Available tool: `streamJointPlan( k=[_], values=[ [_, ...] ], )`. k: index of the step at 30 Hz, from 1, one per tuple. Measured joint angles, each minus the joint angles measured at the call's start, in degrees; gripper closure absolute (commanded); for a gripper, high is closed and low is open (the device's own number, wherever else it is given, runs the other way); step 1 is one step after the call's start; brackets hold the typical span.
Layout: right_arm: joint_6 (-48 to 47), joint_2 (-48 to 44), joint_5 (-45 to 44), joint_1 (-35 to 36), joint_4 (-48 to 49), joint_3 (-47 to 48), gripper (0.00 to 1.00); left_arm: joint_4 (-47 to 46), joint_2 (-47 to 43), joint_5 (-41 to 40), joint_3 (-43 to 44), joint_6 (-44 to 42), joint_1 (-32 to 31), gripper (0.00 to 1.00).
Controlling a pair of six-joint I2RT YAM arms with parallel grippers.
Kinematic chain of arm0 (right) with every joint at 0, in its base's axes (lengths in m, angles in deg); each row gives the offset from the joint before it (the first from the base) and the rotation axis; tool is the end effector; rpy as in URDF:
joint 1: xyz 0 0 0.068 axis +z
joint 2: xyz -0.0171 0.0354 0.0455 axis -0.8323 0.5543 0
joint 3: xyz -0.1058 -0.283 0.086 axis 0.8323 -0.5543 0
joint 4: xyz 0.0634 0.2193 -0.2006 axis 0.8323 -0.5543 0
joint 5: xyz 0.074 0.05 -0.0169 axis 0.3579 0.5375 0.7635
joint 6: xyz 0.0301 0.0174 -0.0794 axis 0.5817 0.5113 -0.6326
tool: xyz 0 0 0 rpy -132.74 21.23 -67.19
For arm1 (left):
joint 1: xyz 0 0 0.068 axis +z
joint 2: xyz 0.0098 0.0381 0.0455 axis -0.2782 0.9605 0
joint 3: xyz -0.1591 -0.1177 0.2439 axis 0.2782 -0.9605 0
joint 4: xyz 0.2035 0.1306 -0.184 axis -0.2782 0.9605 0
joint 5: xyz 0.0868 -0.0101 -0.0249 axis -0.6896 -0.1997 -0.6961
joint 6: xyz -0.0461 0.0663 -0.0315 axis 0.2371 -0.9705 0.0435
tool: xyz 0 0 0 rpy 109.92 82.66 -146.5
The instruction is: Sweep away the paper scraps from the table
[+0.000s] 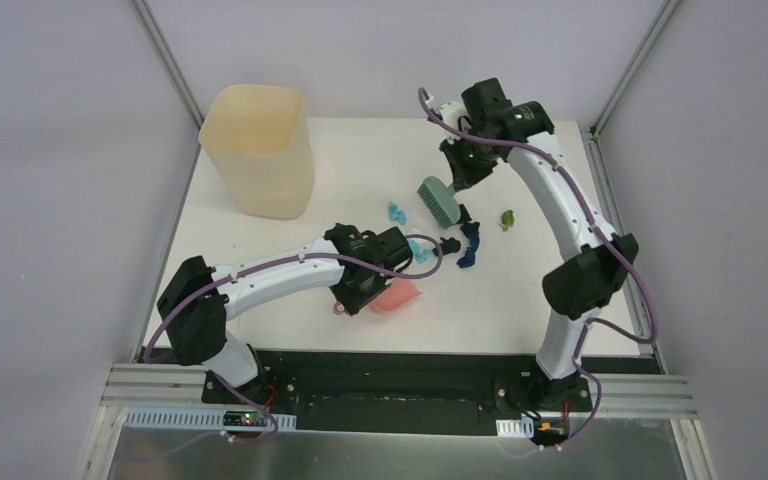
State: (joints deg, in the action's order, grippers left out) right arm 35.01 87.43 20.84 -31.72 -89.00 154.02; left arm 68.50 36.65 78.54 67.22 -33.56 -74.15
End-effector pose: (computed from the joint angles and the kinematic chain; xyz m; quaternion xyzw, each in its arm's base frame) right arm 0.3877 0.1911 0.3984 -0.3656 0.8970 0.0929 0.2304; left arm 0.1819 -0.2708 0.2304 0.4382 0.8946 0.0309 0.0823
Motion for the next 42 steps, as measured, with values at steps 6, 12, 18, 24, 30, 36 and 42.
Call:
streamJointPlan(
  k=[6, 12, 18, 24, 30, 36, 42],
  values=[
    [-0.3, 10.7, -8.1, 5.0, 3.7, 7.0, 1.0, 1.7, 1.6, -0.2, 0.0, 0.8, 1.1, 1.0],
    [-0.9, 16.2, -13.5, 8.4, 3.3, 7.6, 1.0, 2.4, 5.6, 1.0, 0.2, 1.1, 2.6, 1.0],
    [-0.5, 15.6, -13.1, 10.5, 2.9, 6.1, 1.0, 2.3, 7.4, 2.7, 2.5, 1.0, 4.1, 1.0],
    [1.4, 13.1, -5.3, 11.4, 1.7, 1.7, 1.0, 1.5, 12.9, 3.6, 5.0, 0.8, 4.1, 1.0],
    [3.7, 11.0, 7.5, 11.7, -1.1, 0.6, 1.0, 0.1, 16.1, 4.2, 5.9, 0.1, 4.1, 1.0],
    [4.2, 9.9, 10.8, 10.8, -0.8, -1.0, 1.0, 0.6, 16.1, 4.5, 5.9, -0.3, 4.0, 1.0],
    [4.8, 9.2, 9.9, 9.5, -1.9, 2.4, 1.0, -0.8, 11.7, 4.1, 4.2, -0.3, 4.4, 1.0]
  ],
)
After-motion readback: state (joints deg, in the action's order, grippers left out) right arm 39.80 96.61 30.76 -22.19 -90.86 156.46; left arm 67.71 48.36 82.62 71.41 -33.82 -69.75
